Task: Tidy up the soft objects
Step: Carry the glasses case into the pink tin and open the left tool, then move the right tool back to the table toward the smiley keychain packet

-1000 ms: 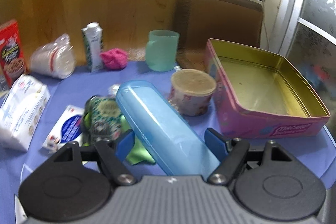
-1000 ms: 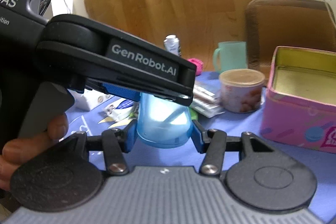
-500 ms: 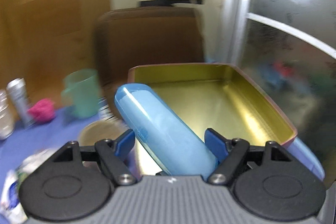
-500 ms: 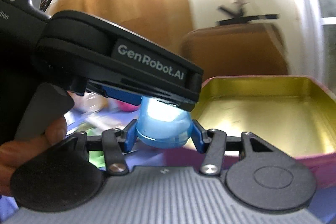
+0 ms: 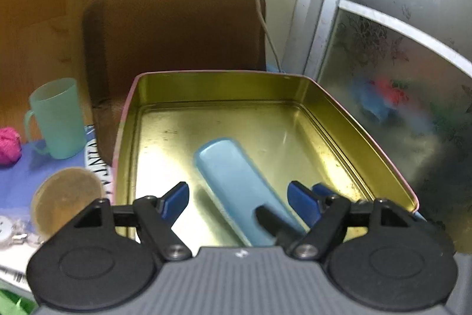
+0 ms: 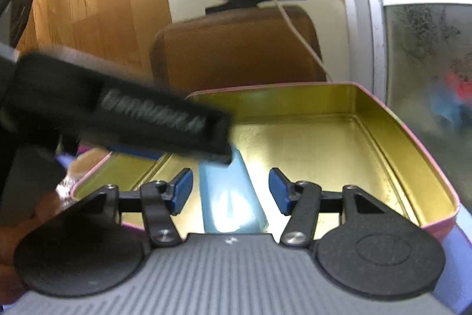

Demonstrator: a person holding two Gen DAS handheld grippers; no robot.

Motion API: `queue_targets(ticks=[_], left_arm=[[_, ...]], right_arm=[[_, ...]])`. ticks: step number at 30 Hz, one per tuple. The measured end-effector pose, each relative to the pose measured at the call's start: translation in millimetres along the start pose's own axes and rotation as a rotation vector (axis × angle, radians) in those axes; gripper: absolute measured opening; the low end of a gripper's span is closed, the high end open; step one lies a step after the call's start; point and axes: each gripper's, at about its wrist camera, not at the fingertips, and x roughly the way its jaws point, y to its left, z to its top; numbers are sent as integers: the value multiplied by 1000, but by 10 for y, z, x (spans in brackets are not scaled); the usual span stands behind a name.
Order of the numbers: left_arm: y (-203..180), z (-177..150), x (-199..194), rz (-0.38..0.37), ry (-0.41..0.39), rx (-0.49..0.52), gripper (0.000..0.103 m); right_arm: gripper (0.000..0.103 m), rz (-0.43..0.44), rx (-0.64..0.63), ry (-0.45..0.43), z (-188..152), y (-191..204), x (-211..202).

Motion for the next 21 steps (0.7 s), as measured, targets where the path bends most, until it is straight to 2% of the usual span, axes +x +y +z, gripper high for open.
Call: queue_targets(ticks=[2, 5, 7, 10, 12, 17, 21], left_arm=[[112, -25, -158, -14, -32, -24, 76], [329, -119, -511, -9, -99, -39, 77], [538, -210, -772, 7, -145, -58, 79], [929, -394, -1090, 84, -183, -110, 79], [1239, -527, -1263, 155, -189, -162, 79], [1958, -833, -1519, 312, -142, -323, 79], [2294, -1051, -1649, 408, -103, -398, 79]], right_arm=[[60, -5, -4, -31, 28, 23, -43], [58, 38, -10, -54, 65, 116, -100], [53, 73, -42, -70, 90, 235, -106], [46, 162, -112, -64, 60, 536, -142], [45, 228, -169, -40, 47, 773, -85], [45, 360, -307, 21, -35, 1433, 94], [46, 396, -354, 81, -56, 1878, 368]])
